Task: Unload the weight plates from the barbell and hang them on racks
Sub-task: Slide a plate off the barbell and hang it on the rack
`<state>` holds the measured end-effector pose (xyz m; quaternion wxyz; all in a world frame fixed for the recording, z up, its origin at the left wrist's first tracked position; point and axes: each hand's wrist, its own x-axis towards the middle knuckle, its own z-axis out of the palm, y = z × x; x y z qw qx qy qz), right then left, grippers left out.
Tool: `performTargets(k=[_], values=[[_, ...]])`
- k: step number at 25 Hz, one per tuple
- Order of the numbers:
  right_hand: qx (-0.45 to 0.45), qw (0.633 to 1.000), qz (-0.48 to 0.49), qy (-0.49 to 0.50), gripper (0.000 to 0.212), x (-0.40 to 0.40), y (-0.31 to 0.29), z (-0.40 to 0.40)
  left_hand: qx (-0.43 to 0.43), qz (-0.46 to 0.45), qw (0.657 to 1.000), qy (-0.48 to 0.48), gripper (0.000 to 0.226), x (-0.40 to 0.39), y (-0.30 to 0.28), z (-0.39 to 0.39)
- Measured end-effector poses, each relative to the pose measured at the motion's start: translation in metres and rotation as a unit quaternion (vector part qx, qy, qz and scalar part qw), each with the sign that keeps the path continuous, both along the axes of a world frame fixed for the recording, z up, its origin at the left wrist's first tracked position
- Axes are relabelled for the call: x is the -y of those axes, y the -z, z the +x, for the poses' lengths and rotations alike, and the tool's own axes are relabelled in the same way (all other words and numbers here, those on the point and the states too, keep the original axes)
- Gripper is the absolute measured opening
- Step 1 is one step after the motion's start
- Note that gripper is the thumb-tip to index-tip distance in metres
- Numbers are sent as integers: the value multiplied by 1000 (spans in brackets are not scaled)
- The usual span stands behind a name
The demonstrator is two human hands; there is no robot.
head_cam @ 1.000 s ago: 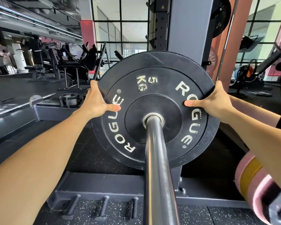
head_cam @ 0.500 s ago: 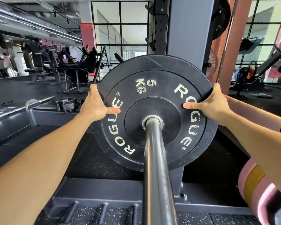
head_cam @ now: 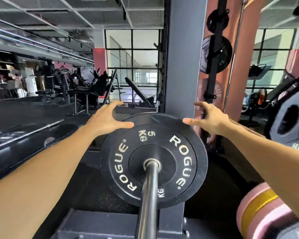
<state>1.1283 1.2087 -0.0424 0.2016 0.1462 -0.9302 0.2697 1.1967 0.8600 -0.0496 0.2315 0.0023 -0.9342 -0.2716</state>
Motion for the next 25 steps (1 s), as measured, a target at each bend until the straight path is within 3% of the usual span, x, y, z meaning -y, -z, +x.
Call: performTargets(k=[6,13,18,21,25], values=[[-27,996,83,-6,108,3,-157,17,12,7,1000,-4,87,-18,-138,14],[-52,991,119,13,99,-24,-380,18,1,-25,1000,-12,89,-24,-379,13],[-60,989,132,6,101,-36,-522,6,-3,-32,999,-11,97,-31,-519,7],[-73,989,125,-10,101,-36,-577,8,-4,-53,998,-28,100,-33,-571,21],[-92,984,155,-12,102,-41,-602,26,4,-59,997,-50,103,-39,-585,54]])
